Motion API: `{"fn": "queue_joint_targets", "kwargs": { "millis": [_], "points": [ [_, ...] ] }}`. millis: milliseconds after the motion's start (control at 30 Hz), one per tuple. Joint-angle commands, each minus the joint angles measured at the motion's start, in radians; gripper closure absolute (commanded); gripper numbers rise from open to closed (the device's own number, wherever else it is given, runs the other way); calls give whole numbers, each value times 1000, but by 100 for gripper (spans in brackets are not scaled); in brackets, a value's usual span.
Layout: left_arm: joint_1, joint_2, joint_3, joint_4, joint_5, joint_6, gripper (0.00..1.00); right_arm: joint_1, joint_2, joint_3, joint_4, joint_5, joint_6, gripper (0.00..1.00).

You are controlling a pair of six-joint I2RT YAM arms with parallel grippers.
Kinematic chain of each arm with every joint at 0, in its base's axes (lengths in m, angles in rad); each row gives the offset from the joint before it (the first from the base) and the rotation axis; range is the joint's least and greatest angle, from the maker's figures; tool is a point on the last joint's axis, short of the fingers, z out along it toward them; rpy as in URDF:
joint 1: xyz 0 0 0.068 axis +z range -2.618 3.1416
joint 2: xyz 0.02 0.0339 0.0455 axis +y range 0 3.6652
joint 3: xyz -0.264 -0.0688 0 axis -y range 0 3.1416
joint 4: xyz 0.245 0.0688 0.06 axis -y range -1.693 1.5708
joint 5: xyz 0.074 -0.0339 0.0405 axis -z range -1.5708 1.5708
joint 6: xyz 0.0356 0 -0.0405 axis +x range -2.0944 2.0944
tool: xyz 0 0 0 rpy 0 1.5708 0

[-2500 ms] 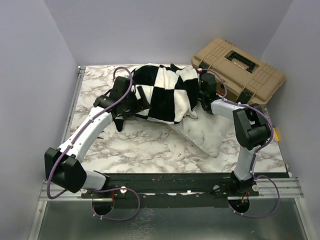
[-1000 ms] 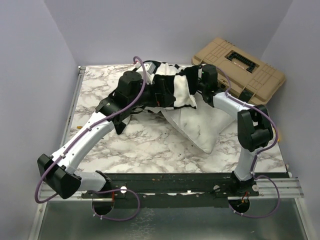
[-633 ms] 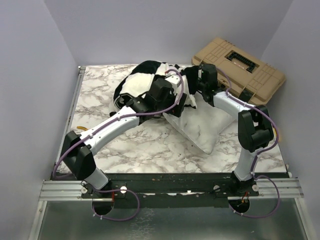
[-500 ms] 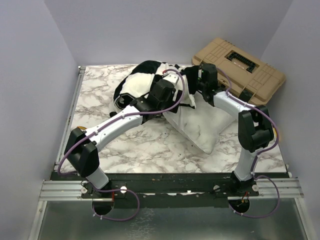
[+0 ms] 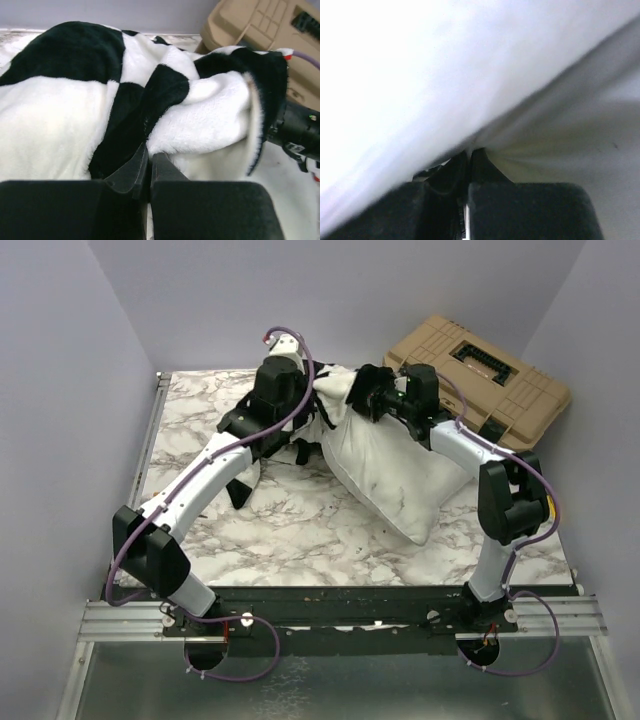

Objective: Put the pillow into the pillowcase
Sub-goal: Stuff the pillow into the pillowcase.

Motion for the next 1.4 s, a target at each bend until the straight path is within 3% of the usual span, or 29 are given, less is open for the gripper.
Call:
{"fn": "queue_joint_targets", "kwargs": {
  "millis": [0,100,200,300,433,533,600,833,967,1100,1167,1200,1267,1333,1367],
  "points": [
    [35,-16,81,75,369,-168,100,-11,-23,108,-28,10,-36,100],
    [30,15,106,80,520,-242,100,-13,-2,159,-17,11,-27,93],
    [30,12,92,83,529,-282,100,-17,54,286,-127,-56,-113,79],
    [32,8,80,83,474,-289,100,-20,111,556,-536,-93,-422,51],
    [32,36,85,84,472,-292,100,-24,98,767,-1098,163,-848,25],
    [33,64,93,85,495,-284,100,-53,-19,686,-1268,329,-1002,15],
    [31,80,96,86,512,-263,100,-112,-111,572,-1333,349,-1039,12],
    [-4,80,41,88,594,-91,100,-447,-444,141,-1406,267,-1065,9],
    [-49,78,-9,89,612,-10,100,-497,-544,-110,-1365,160,-1012,9],
    [-96,88,-22,91,623,24,100,-495,-577,-370,-1146,-75,-866,12],
    [-116,95,-18,98,627,26,100,-495,-572,-447,-988,-198,-781,23],
    [-124,100,-13,104,637,28,100,-496,-566,-461,-930,-239,-735,32],
    [-147,114,2,121,648,27,100,-494,-556,-445,-807,-306,-667,68],
    [-169,130,21,147,653,31,100,-494,-563,-354,-752,-322,-632,97],
    [-180,138,36,164,655,29,100,-494,-568,-302,-757,-315,-618,100]
  ]
}}
